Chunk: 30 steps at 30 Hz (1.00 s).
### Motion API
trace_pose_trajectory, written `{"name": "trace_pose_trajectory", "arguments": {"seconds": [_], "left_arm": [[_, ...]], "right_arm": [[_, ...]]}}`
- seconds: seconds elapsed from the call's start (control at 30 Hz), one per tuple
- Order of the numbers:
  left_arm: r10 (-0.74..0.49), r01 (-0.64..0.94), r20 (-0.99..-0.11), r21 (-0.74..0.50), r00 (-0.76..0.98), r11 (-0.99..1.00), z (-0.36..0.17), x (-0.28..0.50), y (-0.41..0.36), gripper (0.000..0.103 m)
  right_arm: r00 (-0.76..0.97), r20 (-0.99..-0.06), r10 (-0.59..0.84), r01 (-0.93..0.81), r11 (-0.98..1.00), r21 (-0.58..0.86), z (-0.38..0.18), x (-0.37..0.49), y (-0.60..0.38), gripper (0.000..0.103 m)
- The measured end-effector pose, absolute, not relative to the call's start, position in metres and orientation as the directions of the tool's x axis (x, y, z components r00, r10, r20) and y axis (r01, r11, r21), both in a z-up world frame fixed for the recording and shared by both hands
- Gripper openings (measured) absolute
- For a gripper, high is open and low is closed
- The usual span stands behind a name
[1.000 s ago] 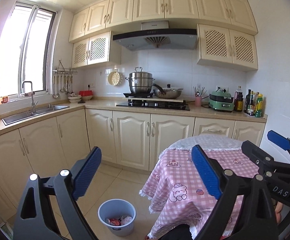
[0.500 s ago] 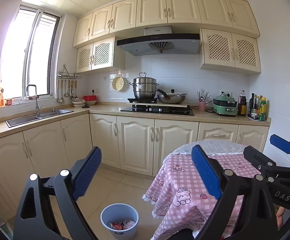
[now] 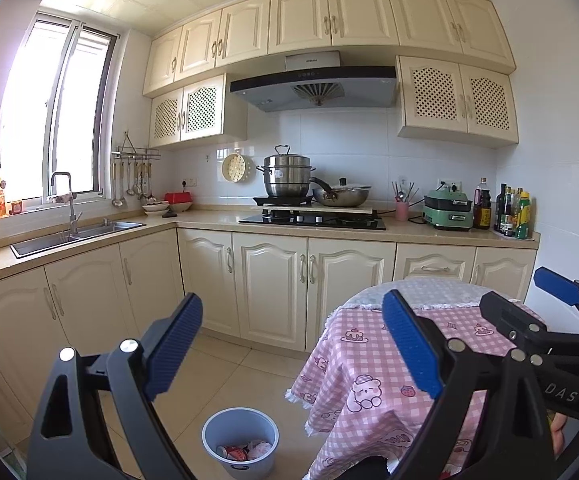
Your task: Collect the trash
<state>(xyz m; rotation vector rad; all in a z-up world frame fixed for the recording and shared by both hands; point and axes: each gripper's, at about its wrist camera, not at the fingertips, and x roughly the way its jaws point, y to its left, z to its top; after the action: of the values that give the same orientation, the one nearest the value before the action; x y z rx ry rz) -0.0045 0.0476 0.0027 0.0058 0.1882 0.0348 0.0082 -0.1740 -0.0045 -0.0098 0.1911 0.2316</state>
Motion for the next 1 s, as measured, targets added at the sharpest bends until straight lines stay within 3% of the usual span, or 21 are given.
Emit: {"name": "trace_pose_trajectory", "arguments": {"seconds": [1.0], "left_arm": [[0.037,-0.036,-0.196,0.007,0.980,0.999,0.0013,-0.0022,0.0478,0.089]], "right_arm": [[0.953,-0.195,0.230,-0.232,0.973,0.009,-0.0055,0.0080,-0.1750,0.092]]}}
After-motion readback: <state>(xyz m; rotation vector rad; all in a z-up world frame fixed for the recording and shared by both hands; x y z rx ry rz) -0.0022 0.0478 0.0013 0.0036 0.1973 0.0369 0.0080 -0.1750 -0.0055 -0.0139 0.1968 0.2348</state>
